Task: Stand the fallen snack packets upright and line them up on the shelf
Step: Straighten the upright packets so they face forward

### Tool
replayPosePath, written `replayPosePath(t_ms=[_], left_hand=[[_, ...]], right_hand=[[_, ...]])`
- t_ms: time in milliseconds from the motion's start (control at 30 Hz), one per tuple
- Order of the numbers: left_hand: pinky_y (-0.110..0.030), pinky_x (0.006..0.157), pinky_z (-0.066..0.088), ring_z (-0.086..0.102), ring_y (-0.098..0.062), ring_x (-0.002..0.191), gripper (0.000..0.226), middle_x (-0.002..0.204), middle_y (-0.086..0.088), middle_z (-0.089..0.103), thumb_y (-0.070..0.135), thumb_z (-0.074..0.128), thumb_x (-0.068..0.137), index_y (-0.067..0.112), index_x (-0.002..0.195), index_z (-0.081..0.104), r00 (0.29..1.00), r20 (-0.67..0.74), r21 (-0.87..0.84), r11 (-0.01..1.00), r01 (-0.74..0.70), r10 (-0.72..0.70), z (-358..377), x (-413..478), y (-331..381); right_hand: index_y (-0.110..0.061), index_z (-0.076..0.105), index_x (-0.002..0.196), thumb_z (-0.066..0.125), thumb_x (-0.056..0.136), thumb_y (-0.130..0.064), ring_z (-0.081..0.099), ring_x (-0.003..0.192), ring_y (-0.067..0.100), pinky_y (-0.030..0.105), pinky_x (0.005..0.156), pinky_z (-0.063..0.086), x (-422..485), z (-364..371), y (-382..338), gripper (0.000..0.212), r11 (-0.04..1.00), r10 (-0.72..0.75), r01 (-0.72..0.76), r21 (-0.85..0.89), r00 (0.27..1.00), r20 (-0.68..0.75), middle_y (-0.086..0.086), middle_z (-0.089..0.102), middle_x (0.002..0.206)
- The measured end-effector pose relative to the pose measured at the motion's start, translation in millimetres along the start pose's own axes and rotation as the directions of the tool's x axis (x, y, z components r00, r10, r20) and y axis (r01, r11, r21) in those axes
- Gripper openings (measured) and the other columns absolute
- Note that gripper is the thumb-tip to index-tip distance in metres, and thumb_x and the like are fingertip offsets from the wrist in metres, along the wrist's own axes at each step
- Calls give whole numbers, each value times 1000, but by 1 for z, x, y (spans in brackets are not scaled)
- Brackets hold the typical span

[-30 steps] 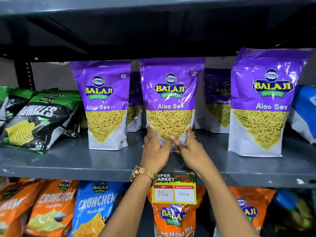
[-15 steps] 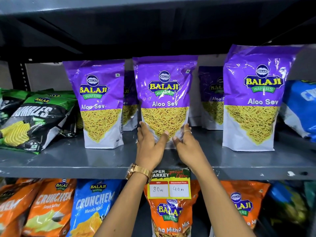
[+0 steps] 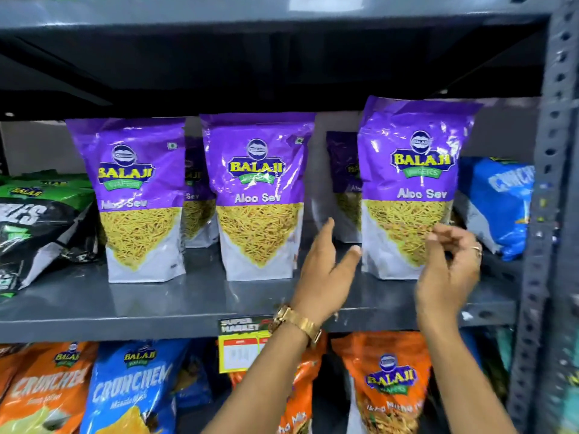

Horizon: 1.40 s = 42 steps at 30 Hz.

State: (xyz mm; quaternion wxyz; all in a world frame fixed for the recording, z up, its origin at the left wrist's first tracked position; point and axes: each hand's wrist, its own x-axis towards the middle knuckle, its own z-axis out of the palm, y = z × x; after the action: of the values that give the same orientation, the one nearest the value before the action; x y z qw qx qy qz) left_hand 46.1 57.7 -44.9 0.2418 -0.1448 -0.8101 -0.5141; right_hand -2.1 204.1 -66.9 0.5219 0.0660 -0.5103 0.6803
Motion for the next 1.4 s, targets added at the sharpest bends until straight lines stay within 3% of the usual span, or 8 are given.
replayPosePath(t_ms=[133, 267, 400, 533, 667, 867, 1000, 1400], left_hand=[[-21, 114, 19, 25, -14, 146, 70, 160, 2, 22, 19, 49, 95, 24, 153, 10, 988, 134, -82, 993, 84, -72, 41, 17, 9], [-26, 118, 17, 16, -17, 150, 76, 163, 1, 13, 21, 51, 92, 23, 154, 7, 990, 123, 6, 998, 66, -67, 70, 25, 13], [-37, 118, 18, 13, -29, 150, 80, 164, -5, -5, 30, 48, 94, 25, 153, -6, 987, 82, 110, 985, 130, -139, 83, 24, 12], [-40, 119, 17, 6, -35, 150, 85, 161, -16, -16, 39, 47, 94, 22, 152, -14, 973, 56, 150, 966, 212, -222, 86, 28, 15], [-40, 120, 13, 5, -37, 150, 92, 160, -18, -19, 43, 49, 93, 17, 151, -18, 968, 37, 161, 958, 239, -248, 88, 33, 17], [-40, 119, 20, 16, -35, 148, 97, 162, -8, -9, 33, 54, 89, 18, 150, -20, 958, 66, 93, 958, 273, -279, 85, 37, 18], [-41, 119, 19, 13, -33, 149, 97, 162, -5, -9, 29, 55, 88, 15, 151, -17, 955, 61, 58, 956, 287, -291, 84, 37, 18], [-29, 113, 24, 26, -26, 143, 77, 156, -3, 8, 13, 45, 94, 15, 154, -3, 965, 66, -54, 965, 257, -253, 73, 39, 4]], right_hand=[[-13, 43, 136, 62, 63, -25, 47, 118, 22, 40, 108, 39, 38, -11, 23, 77, 951, 278, -258, -171, 954, 110, 9, 45, 132], [-13, 47, 136, 67, 64, -15, 55, 127, 25, 27, 87, 50, 61, -19, 45, 74, 884, 457, -456, -100, 802, 384, 12, 54, 141], [-15, 55, 129, 60, 77, 9, 59, 123, 23, 29, 94, 52, 71, -20, 51, 57, 911, 406, -363, -195, 711, 575, 9, 64, 132], [-32, 50, 135, 67, 78, -7, 56, 127, 16, 43, 111, 42, 68, -19, 50, 64, 918, 394, -245, -311, 657, 643, -2, 62, 133], [-44, 35, 144, 64, 83, -21, 51, 111, 19, 24, 101, 40, 62, -18, 42, 71, 864, 418, -105, -492, 695, 585, 7, 43, 115], [-39, 20, 152, 56, 57, -53, 58, 118, 28, 46, 104, 48, 61, -21, 48, 103, 850, 398, -20, -527, 681, 615, 13, 54, 121], [-33, 10, 155, 67, 70, -36, 55, 123, 30, 47, 107, 43, 58, -22, 37, 102, 822, 442, -9, -570, 640, 628, 12, 47, 127], [-24, 21, 154, 45, 86, 0, 41, 137, 25, 33, 115, 29, 59, -19, 37, 76, 796, 414, 52, -603, 680, 605, 11, 45, 146]])
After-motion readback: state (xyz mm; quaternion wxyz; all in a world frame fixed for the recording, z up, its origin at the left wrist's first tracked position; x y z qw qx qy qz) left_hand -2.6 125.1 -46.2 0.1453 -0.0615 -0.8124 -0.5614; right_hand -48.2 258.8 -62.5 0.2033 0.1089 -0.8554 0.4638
